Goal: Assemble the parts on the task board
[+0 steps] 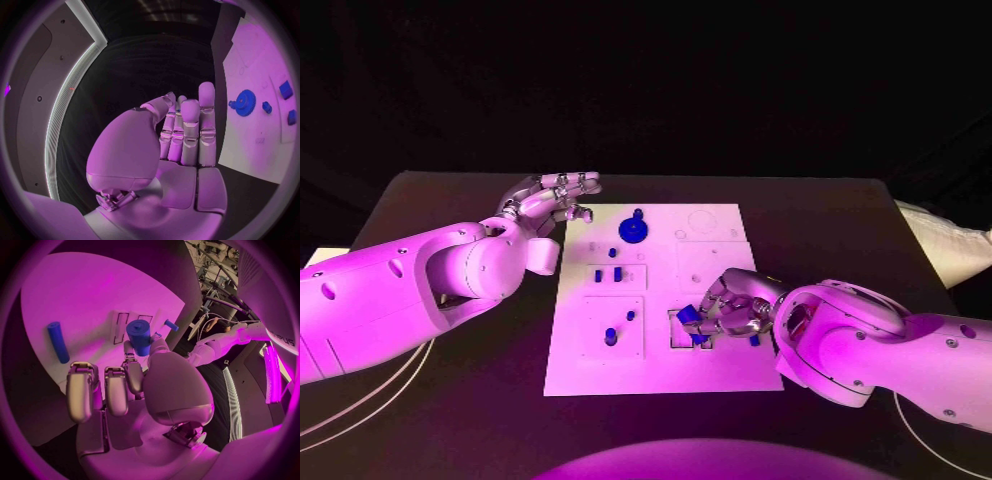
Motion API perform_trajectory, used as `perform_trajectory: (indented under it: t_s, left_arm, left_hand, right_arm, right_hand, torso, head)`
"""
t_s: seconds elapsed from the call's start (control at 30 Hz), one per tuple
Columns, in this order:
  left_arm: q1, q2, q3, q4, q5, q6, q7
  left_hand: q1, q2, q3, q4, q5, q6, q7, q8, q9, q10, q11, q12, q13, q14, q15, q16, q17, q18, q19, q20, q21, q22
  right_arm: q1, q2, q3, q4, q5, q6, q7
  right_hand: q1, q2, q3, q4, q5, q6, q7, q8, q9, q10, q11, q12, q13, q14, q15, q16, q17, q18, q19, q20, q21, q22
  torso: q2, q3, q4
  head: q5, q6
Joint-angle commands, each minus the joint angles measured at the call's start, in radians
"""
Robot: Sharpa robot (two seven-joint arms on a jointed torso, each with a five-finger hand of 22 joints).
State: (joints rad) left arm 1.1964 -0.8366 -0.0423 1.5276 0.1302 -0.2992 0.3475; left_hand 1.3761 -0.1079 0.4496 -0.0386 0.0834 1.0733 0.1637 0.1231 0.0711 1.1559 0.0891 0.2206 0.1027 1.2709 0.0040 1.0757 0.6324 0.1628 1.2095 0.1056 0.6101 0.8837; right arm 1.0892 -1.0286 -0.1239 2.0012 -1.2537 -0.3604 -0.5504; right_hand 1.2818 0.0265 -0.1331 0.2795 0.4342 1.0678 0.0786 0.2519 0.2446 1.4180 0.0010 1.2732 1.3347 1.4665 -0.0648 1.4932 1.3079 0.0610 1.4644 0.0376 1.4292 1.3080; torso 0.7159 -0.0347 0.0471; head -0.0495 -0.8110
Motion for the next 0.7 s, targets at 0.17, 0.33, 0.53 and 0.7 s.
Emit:
perform_trajectory:
  t_s: [0.17, 0.33, 0.53, 0.7]
  left_arm:
    - [-0.001, 0.000, 0.001, 0.003, -0.004, 0.020, 0.003]
    - [-0.001, 0.000, 0.001, 0.004, -0.004, 0.021, 0.003]
    - [-0.001, 0.000, 0.001, 0.003, -0.004, 0.022, 0.003]
    - [-0.001, -0.001, 0.001, 0.003, -0.004, 0.023, 0.002]
  left_hand:
    - [0.008, 0.005, -0.005, -0.003, 0.001, -0.005, 0.001, 0.005, -0.001, -0.004, -0.001, 0.007, 0.002, -0.009, 0.001, -0.003, -0.001, 0.020, 0.002, -0.001, -0.005, -0.001]
    - [0.008, 0.005, -0.005, -0.003, 0.001, -0.005, 0.001, 0.005, -0.001, -0.004, -0.001, 0.007, 0.002, -0.009, 0.001, -0.003, -0.001, 0.020, 0.002, -0.001, -0.005, -0.001]
    - [0.008, 0.005, -0.005, -0.003, 0.001, -0.005, 0.001, 0.005, -0.001, -0.004, -0.001, 0.007, 0.002, -0.009, 0.001, -0.003, -0.001, 0.020, 0.002, -0.001, -0.005, -0.001]
    - [0.008, 0.005, -0.005, -0.003, 0.001, -0.005, 0.001, 0.005, -0.001, -0.004, -0.001, 0.007, 0.002, -0.009, 0.001, -0.003, -0.001, 0.020, 0.002, -0.001, -0.005, -0.001]
  right_arm:
    - [-0.008, 0.028, 0.000, -0.012, 0.013, 0.035, -0.021]
    - [-0.009, 0.037, 0.000, -0.017, 0.003, 0.042, -0.034]
    - [-0.009, 0.046, 0.000, -0.022, -0.023, 0.046, -0.048]
    - [-0.010, 0.046, 0.000, -0.023, -0.053, 0.048, -0.058]
  right_hand:
    - [-0.033, 0.006, -0.011, 0.009, -0.003, 0.018, -0.009, 0.005, 0.049, -0.006, -0.009, -0.029, -0.039, 0.077, -0.011, 0.003, 0.107, -0.007, 0.016, -0.008, 0.003, 0.015]
    - [-0.051, 0.007, -0.024, 0.009, -0.011, 0.021, -0.011, 0.006, 0.055, -0.007, -0.011, -0.041, -0.047, 0.077, -0.013, 0.002, 0.106, -0.007, 0.016, -0.010, 0.003, 0.015]
    - [-0.113, 0.013, -0.069, 0.008, -0.129, 0.025, -0.015, 0.006, 0.072, -0.007, -0.014, -0.066, -0.062, 0.076, -0.016, 0.001, 0.104, -0.007, 0.016, -0.013, 0.002, 0.015]
    - [-0.190, 0.022, -0.119, 0.011, -0.265, 0.028, -0.018, 0.008, 0.088, -0.009, -0.016, -0.090, -0.078, 0.076, -0.018, -0.001, 0.101, -0.006, 0.015, -0.015, -0.001, 0.012]
  torso:
    - [0.000, 0.0003, -0.0019]
    - [0.000, 0.0007, -0.0008]
    - [0.000, 0.0007, -0.0008]
    - [0.000, 0.0011, -0.0020]
  head:
    - [0.004, -0.002]
    - [0.005, -0.004]
    - [0.006, -0.004]
    - [0.007, -0.005]
